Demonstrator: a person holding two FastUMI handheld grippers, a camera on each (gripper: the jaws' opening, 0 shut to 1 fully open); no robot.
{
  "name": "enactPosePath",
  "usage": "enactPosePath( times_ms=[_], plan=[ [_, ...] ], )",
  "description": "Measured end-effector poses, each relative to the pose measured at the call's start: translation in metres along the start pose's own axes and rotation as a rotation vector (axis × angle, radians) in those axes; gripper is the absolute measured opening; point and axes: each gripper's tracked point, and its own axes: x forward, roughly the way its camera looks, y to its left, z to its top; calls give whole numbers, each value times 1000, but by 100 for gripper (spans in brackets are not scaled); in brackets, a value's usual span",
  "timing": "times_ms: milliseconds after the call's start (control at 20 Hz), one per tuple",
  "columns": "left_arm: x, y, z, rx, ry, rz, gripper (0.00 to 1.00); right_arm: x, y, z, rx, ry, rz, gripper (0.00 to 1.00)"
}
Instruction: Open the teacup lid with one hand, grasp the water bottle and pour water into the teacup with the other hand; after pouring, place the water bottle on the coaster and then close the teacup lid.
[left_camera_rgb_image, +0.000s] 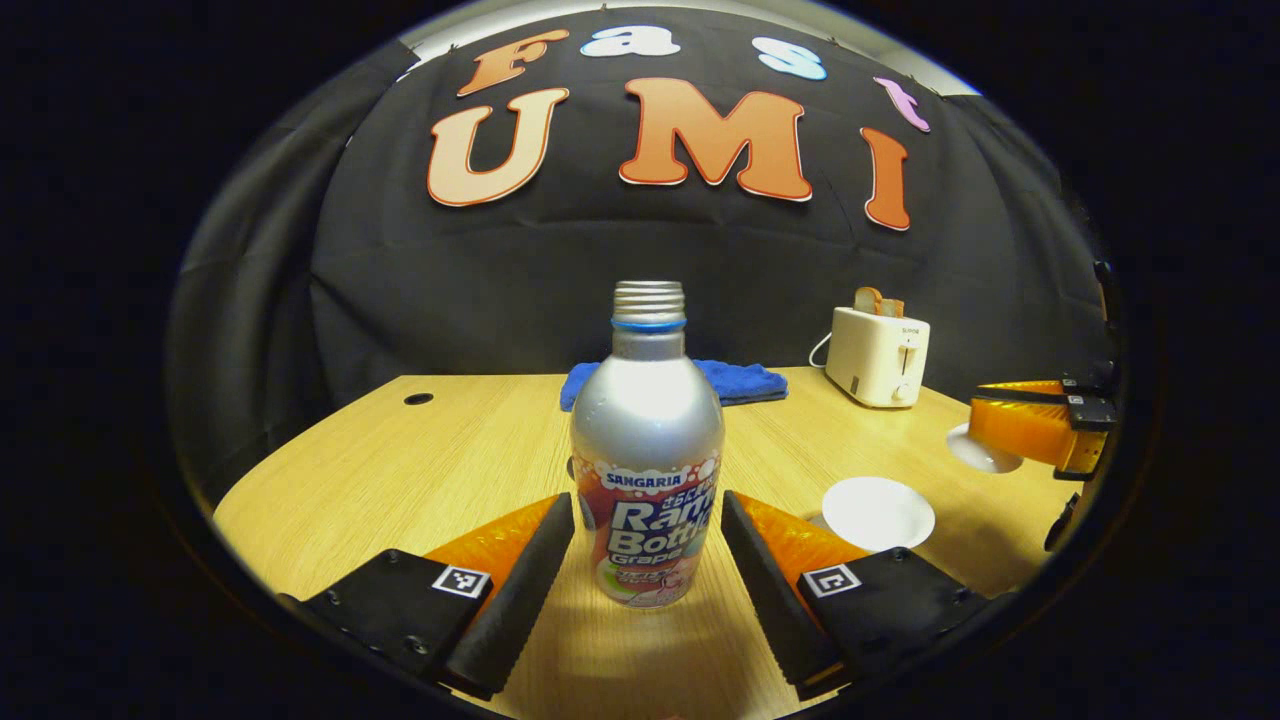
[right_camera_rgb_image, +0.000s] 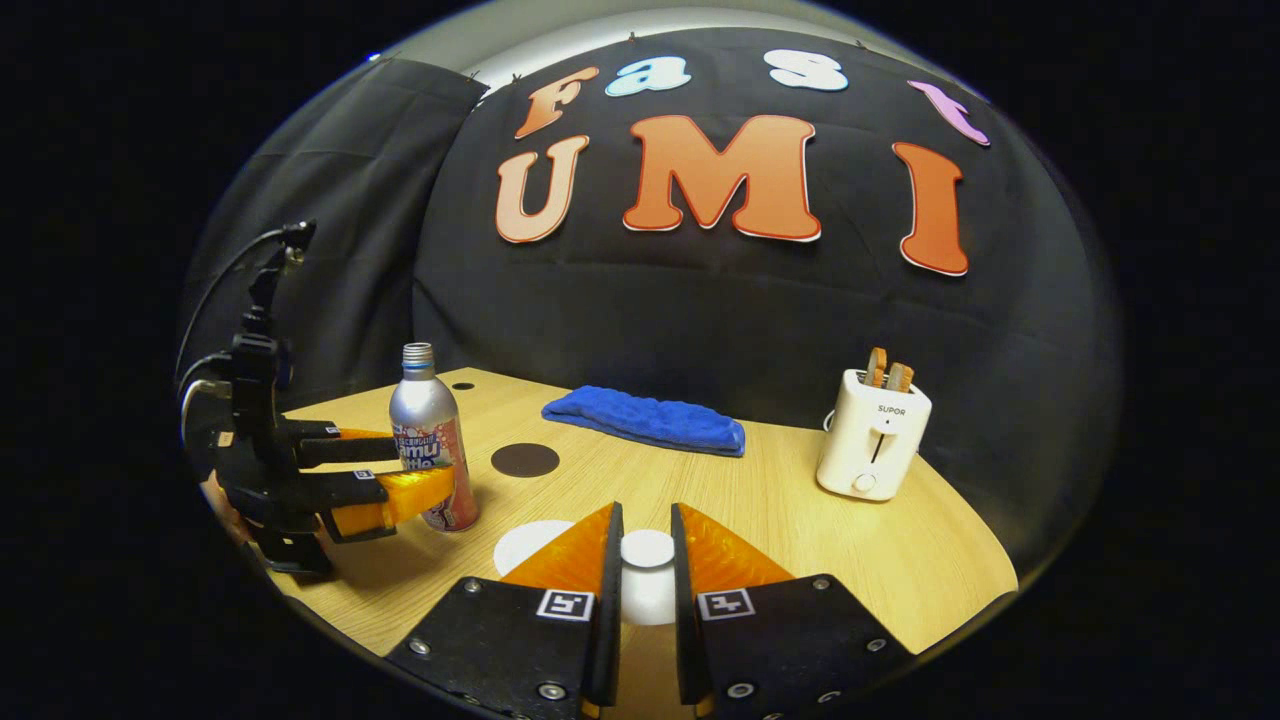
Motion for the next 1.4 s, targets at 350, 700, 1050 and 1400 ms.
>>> enactPosePath(
  times_ms=[350, 700, 1050, 1400],
  plan=[
    [16, -2, 2, 43, 17, 6, 87, -26, -41, -12, -10, 16, -85, 23],
    [3, 20, 37, 412, -41, 139, 83, -40, -70, -13, 17, -6, -148, 24],
    [-1, 20, 47, 809, -48, 190, 85, -53, -89, -18, 44, -21, -178, 24],
    [4, 9, 55, 1192, -72, 213, 80, -61, -97, -21, 43, -30, -190, 24]
  ],
)
